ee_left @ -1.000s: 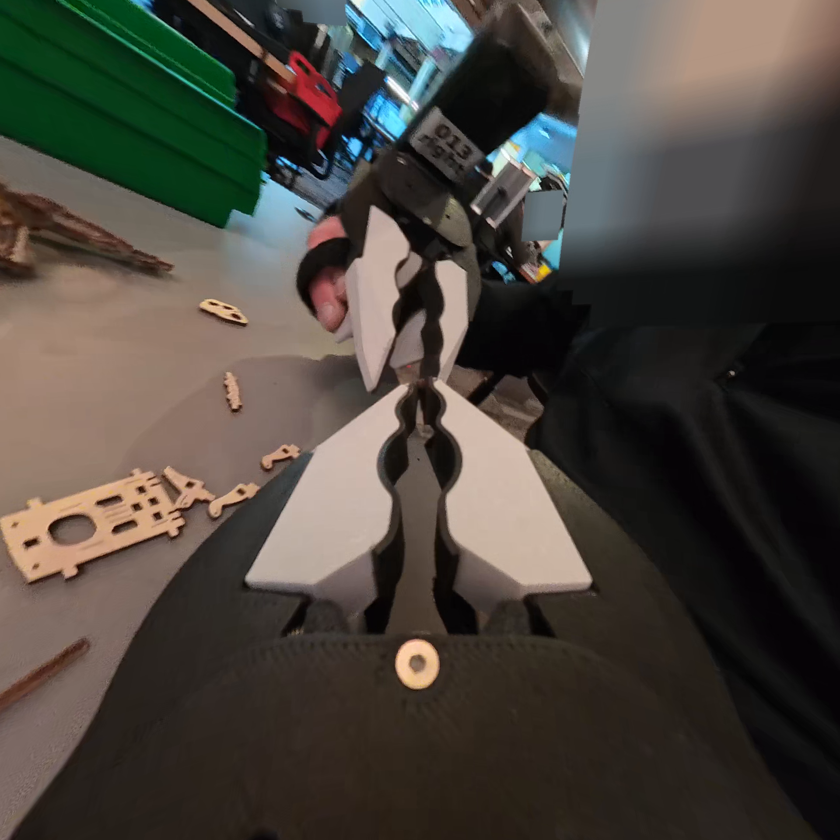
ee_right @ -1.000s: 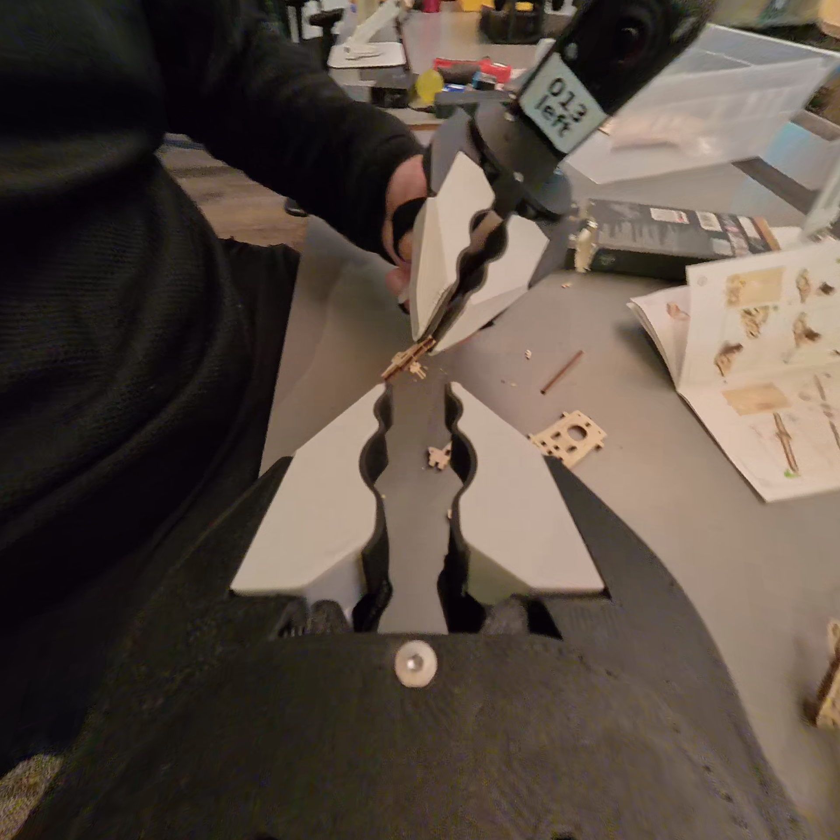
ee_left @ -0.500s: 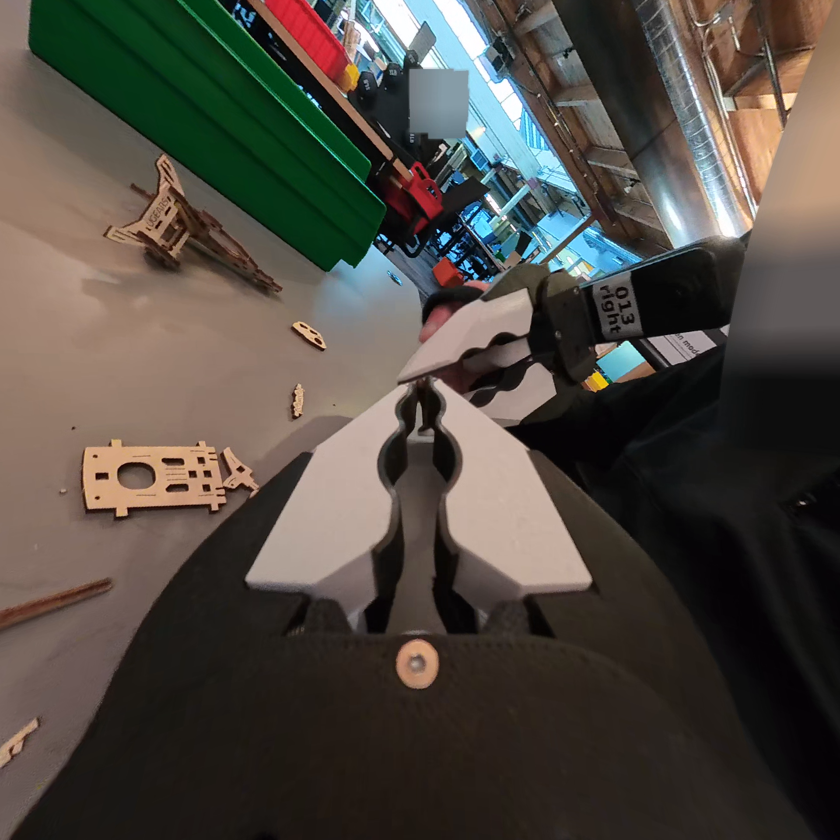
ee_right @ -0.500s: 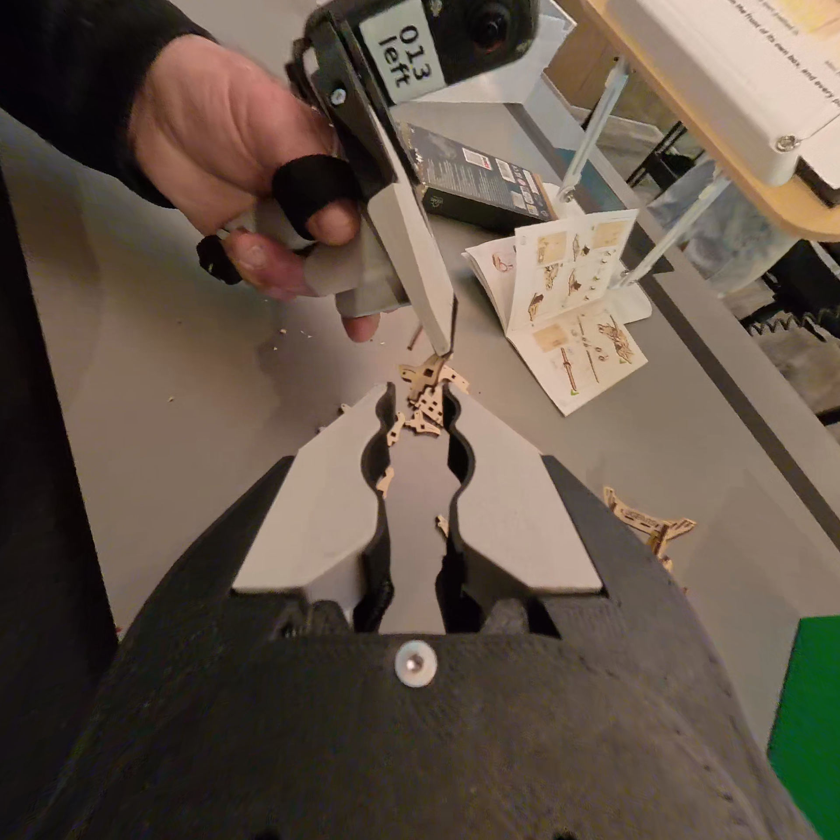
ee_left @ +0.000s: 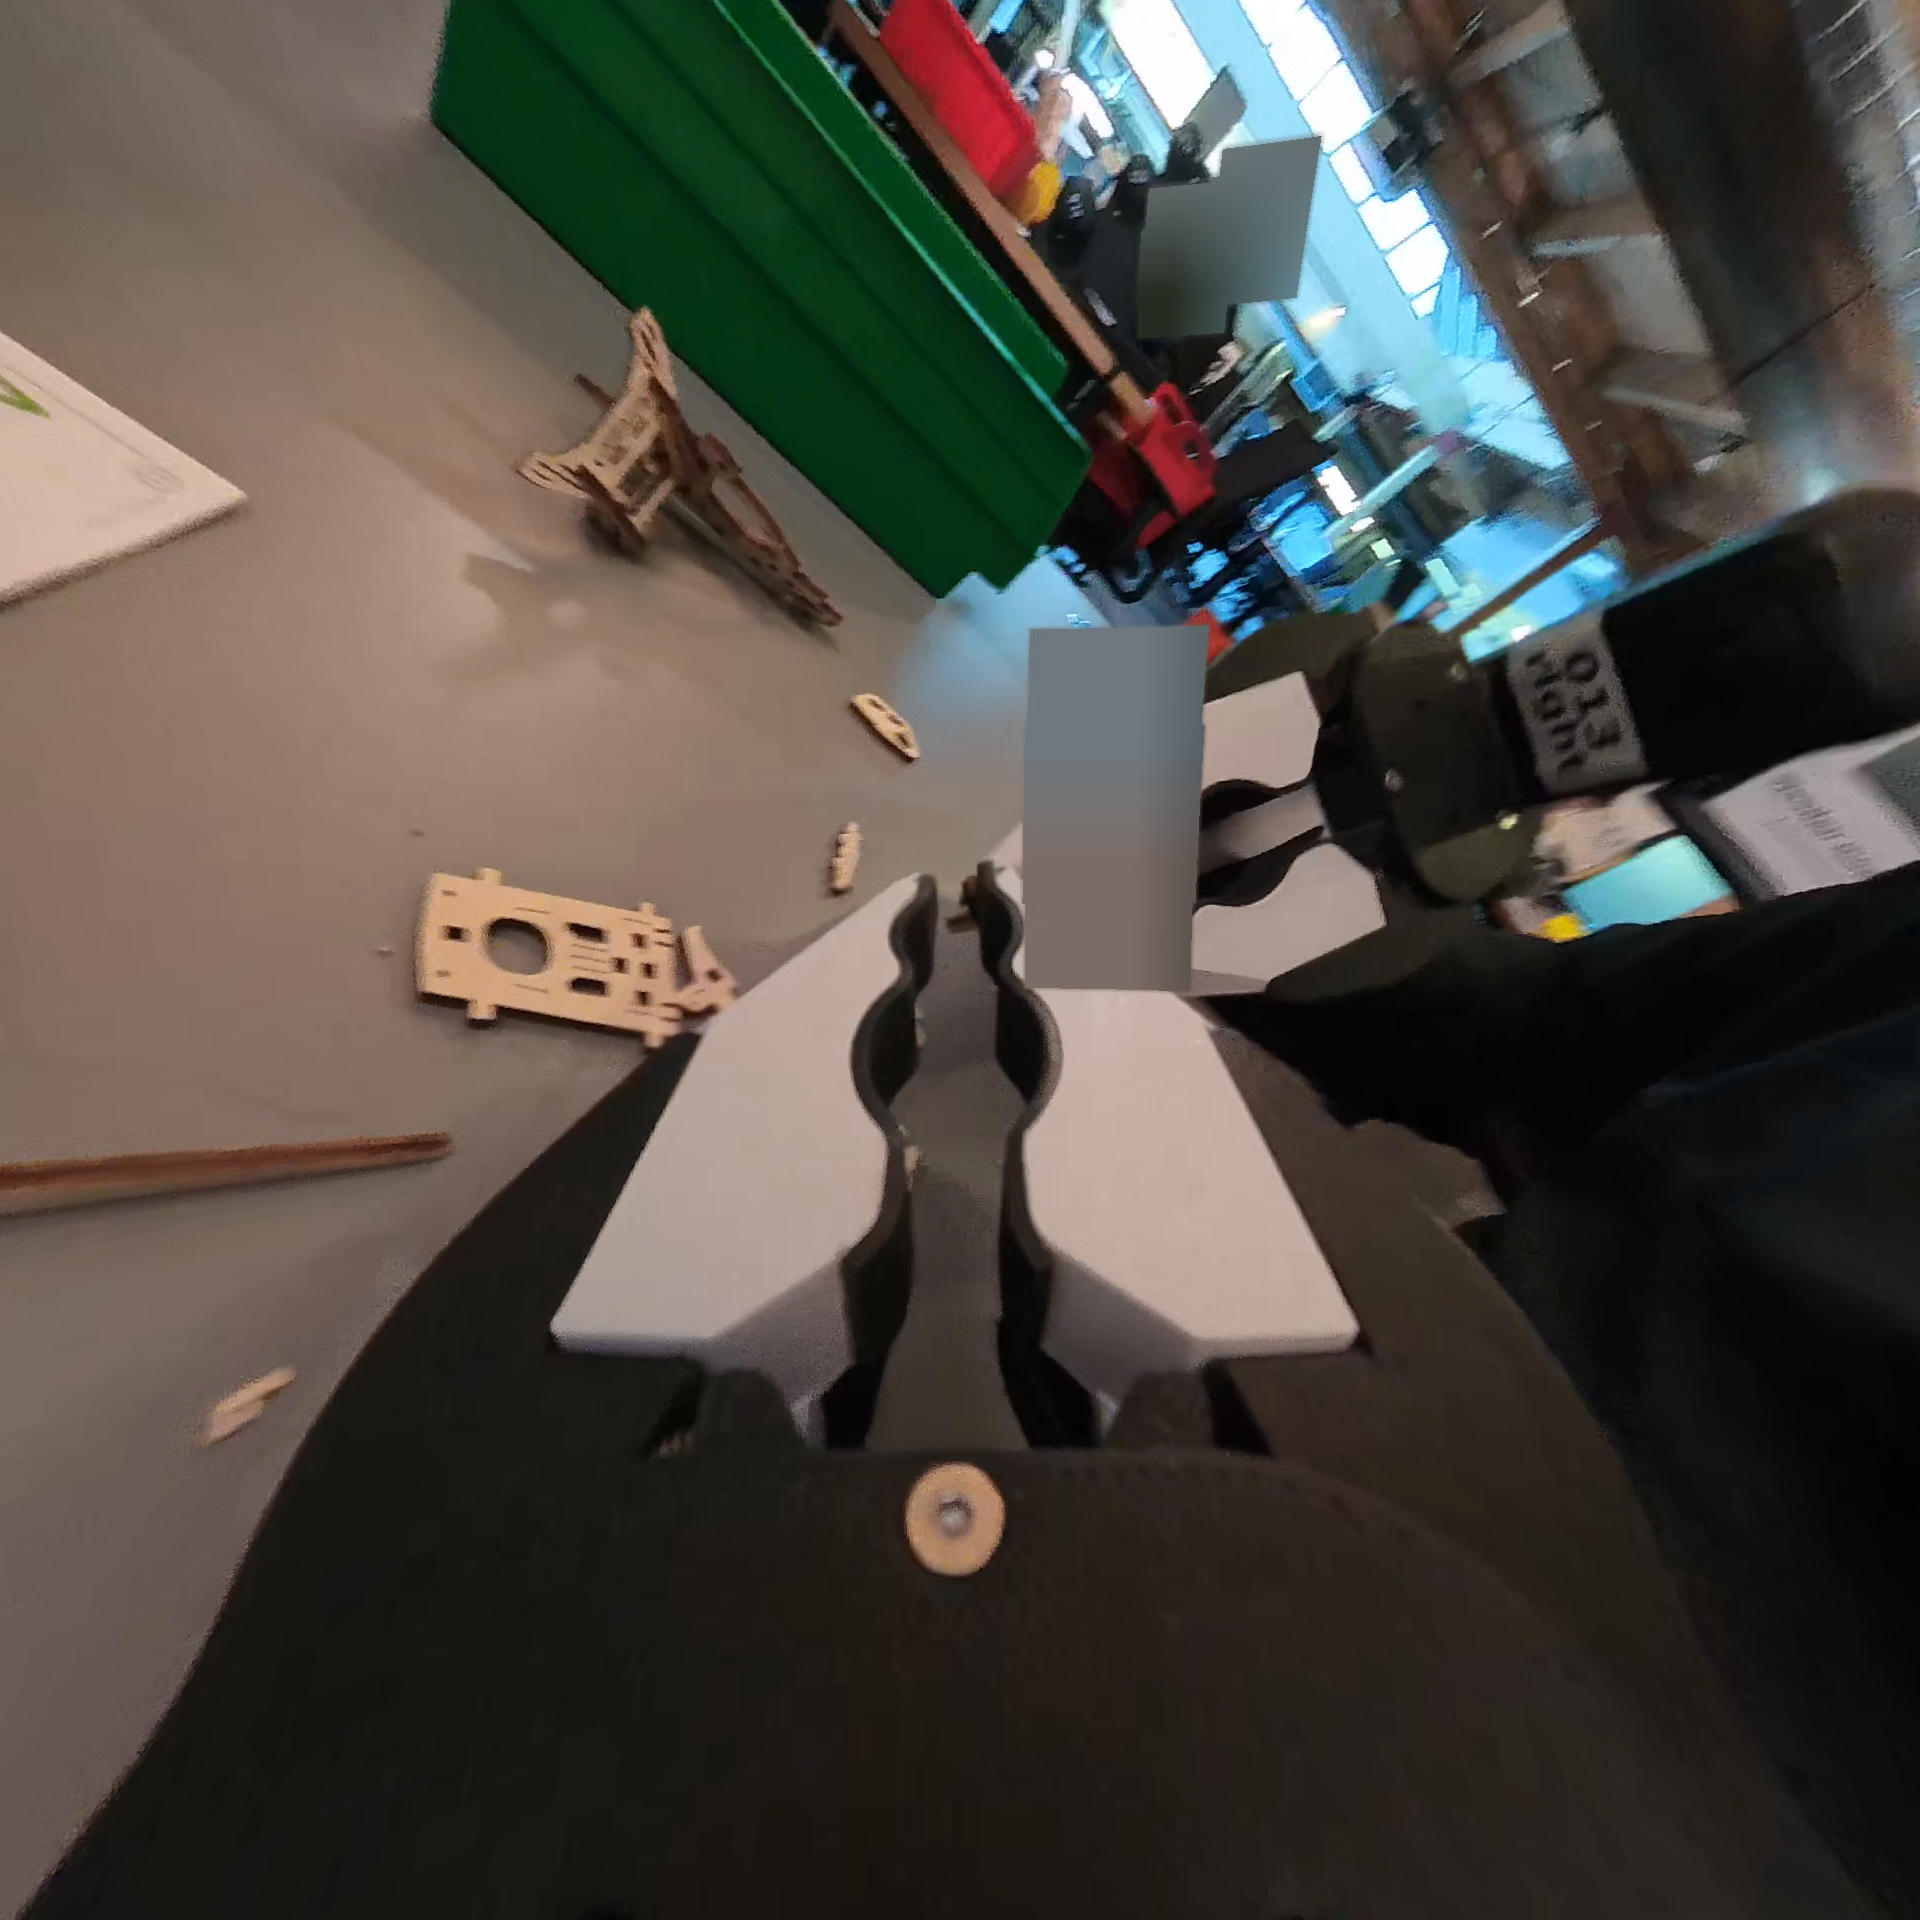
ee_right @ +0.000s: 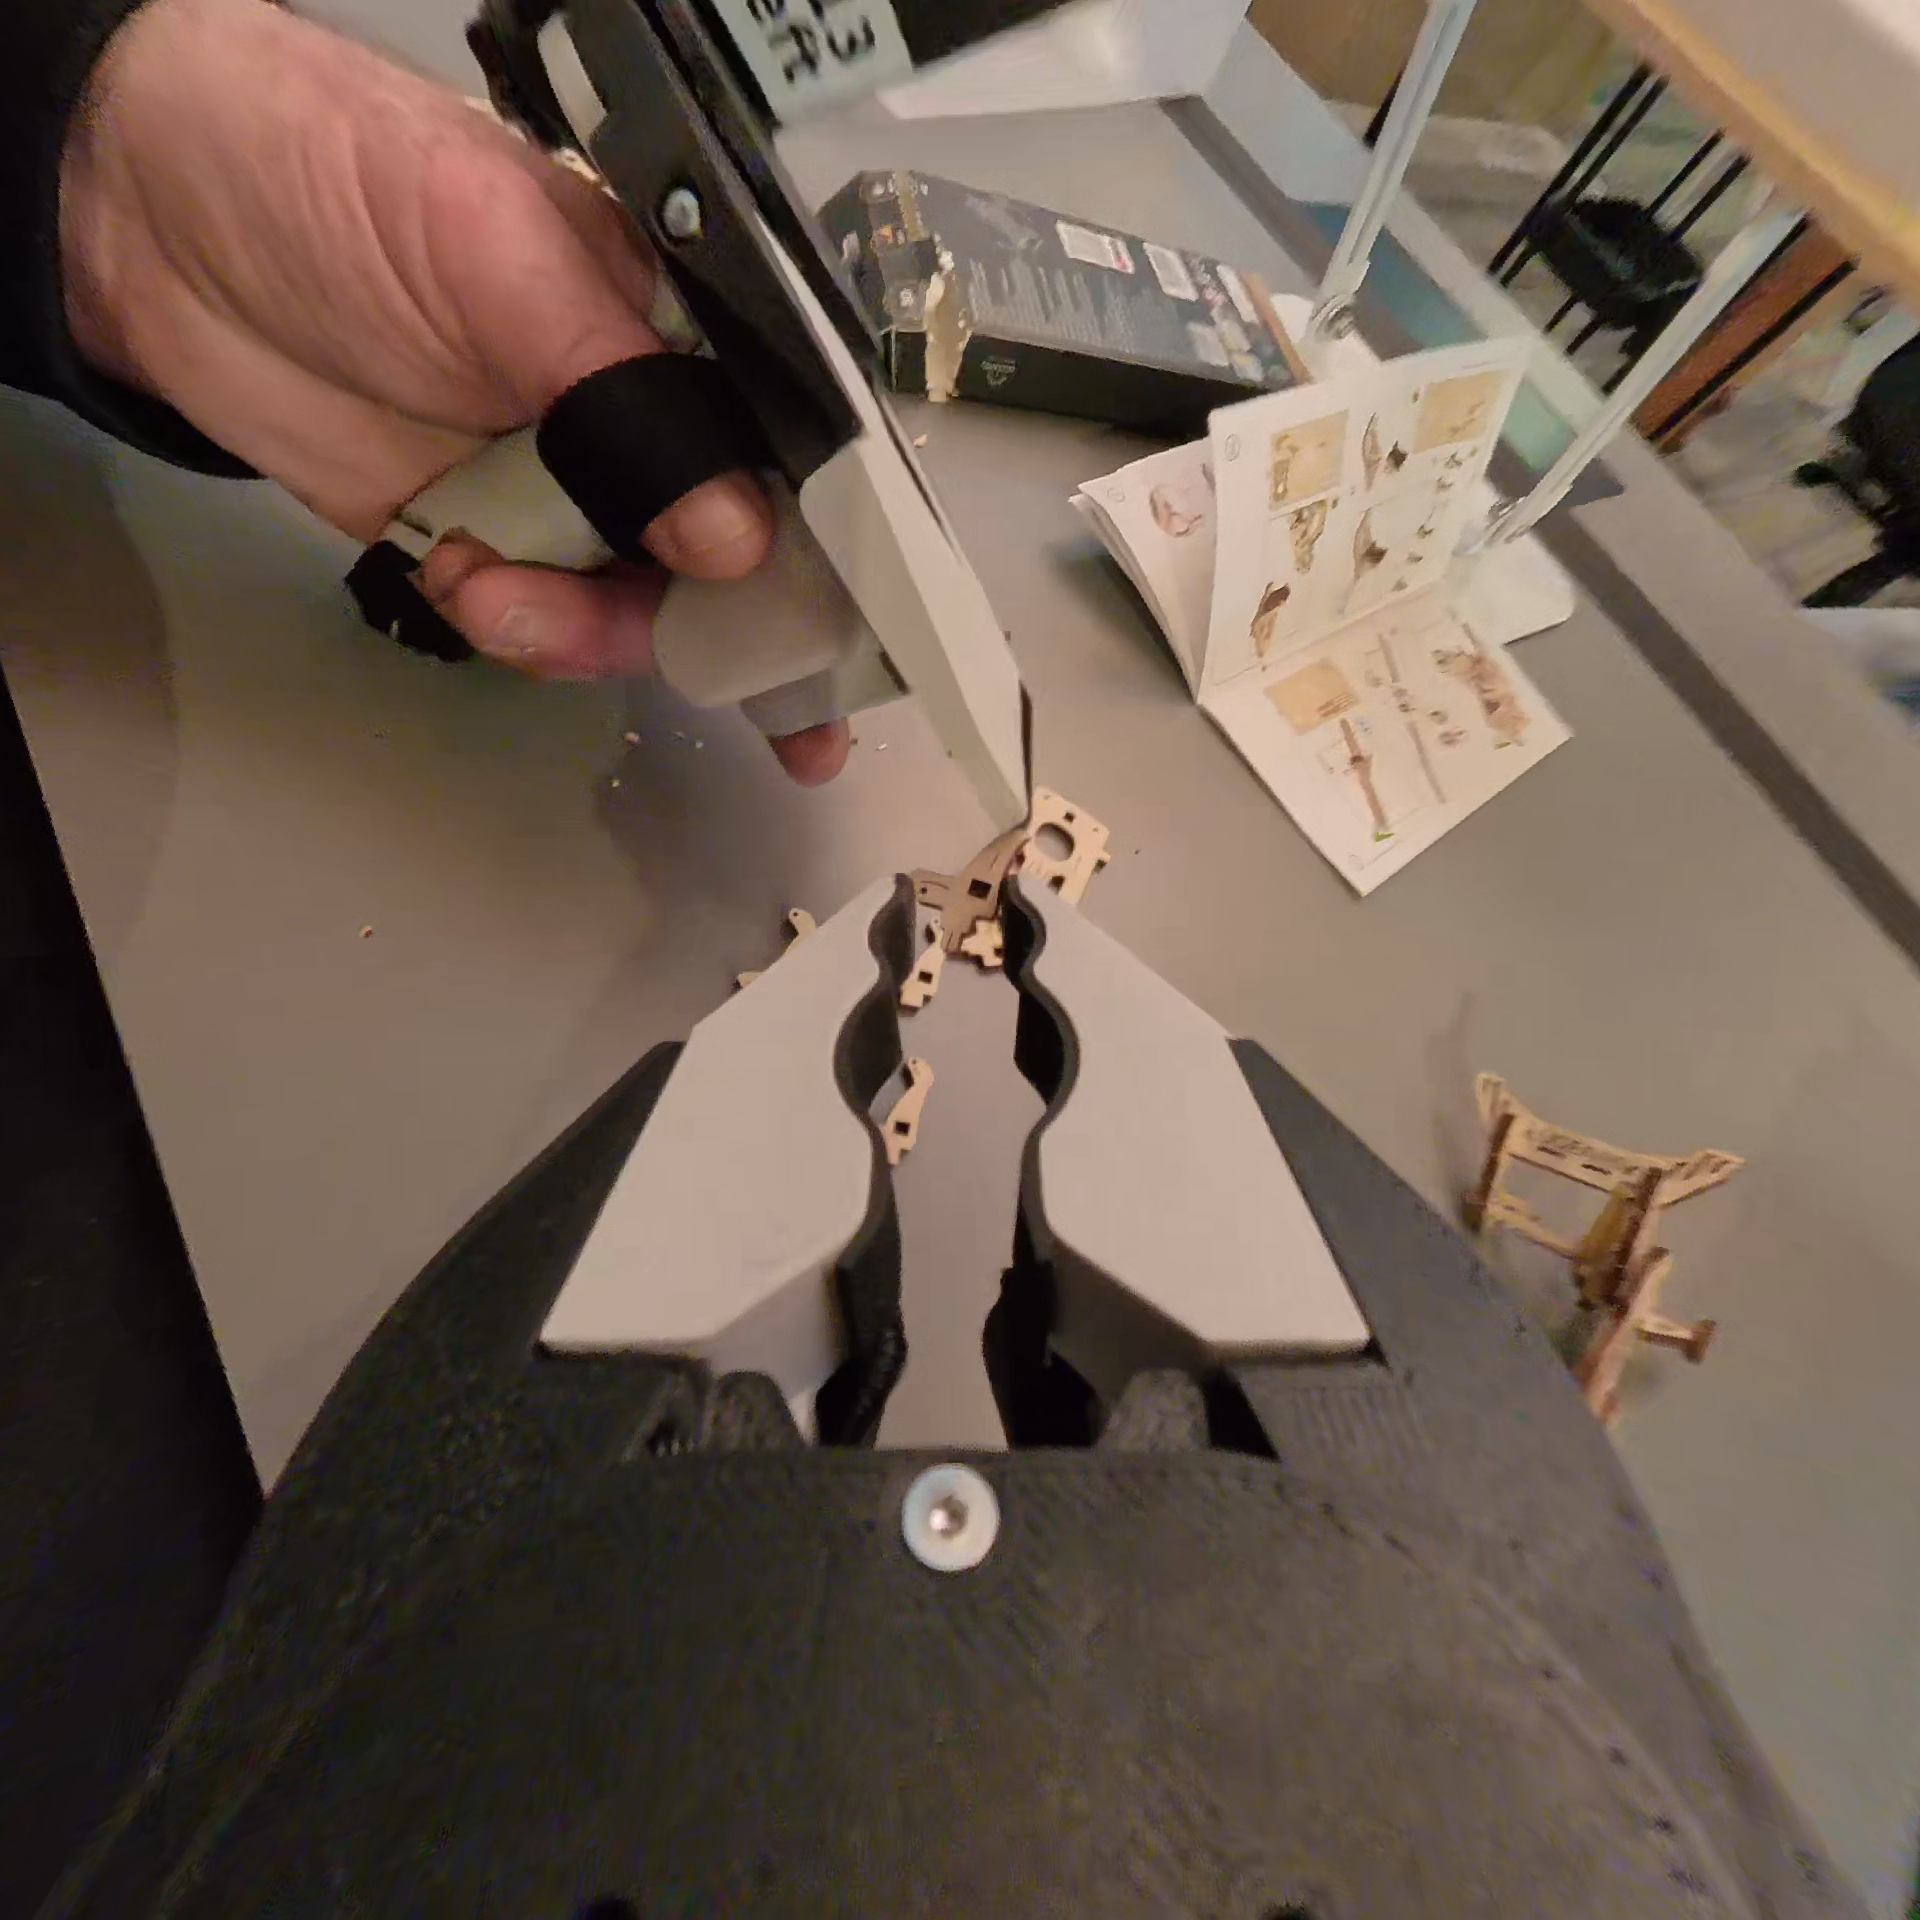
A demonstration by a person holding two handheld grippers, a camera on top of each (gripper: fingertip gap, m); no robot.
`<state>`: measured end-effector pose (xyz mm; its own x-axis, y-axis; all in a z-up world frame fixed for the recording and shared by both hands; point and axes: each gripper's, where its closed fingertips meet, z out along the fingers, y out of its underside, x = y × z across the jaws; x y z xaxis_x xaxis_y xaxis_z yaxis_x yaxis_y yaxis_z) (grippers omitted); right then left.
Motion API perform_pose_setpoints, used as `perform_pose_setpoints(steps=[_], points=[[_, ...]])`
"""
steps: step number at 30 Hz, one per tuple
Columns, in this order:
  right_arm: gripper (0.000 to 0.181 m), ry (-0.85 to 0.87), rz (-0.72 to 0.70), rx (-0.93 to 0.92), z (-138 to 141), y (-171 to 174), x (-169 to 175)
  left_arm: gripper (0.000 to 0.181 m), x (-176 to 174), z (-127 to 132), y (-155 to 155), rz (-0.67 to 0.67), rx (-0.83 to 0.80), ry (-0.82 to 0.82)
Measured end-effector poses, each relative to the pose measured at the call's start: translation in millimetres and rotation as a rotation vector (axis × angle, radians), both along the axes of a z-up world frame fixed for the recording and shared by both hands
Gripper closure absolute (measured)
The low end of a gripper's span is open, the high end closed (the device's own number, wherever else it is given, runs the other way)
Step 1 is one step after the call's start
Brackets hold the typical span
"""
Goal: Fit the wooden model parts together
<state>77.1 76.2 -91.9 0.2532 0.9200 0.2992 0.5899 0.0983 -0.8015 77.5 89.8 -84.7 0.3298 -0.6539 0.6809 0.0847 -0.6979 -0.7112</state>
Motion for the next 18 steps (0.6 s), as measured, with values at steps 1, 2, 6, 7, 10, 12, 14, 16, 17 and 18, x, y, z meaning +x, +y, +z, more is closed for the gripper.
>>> perform_pose_setpoints(steps=[1, 2, 6, 7, 10, 12, 14, 16, 17, 18], points=[[0.167, 0.003, 0.003, -0.034, -3.7, 0.4, 0.1, 0.175, -3.9, -1.2, 1.9, 0.007, 0.037, 0.035], [0.167, 0.007, 0.008, -0.07, -7.7, 0.7, 0.1, 0.175, -7.1, -2.7, 2.8, 0.008, 0.068, 0.071], [0.167, 0.003, 0.023, -0.192, -25.2, 3.7, -0.1, 0.175, -16.2, -16.4, 6.3, -0.006, 0.17, 0.248], [0.167, -0.002, 0.031, -0.209, -28.5, 3.9, -1.4, 0.175, -16.9, -20.5, 5.9, -0.019, 0.186, 0.287], [0.167, -0.008, 0.062, -0.27, -36.0, 3.0, -6.0, 0.175, -18.2, -31.8, 5.5, -0.047, 0.215, 0.374], [0.167, -0.028, 0.072, -0.282, -40.3, 5.2, -6.5, 0.175, -18.9, -37.5, 6.3, -0.054, 0.222, 0.408], [0.167, -0.046, 0.09, -0.297, -43.7, 5.3, -6.7, 0.175, -18.4, -38.4, 6.6, -0.059, 0.22, 0.412], [0.167, -0.064, 0.111, -0.317, -46.9, 4.7, -6.5, 0.175, -19.5, -39.1, 9.0, -0.053, 0.229, 0.427], [0.167, -0.066, 0.119, -0.329, -47.6, 4.5, -6.6, 0.175, -19.7, -39.7, 9.5, -0.055, 0.232, 0.433], [0.167, -0.069, 0.126, -0.341, -48.4, 4.2, -6.4, 0.176, -19.3, -40.6, 9.4, -0.061, 0.232, 0.438]])
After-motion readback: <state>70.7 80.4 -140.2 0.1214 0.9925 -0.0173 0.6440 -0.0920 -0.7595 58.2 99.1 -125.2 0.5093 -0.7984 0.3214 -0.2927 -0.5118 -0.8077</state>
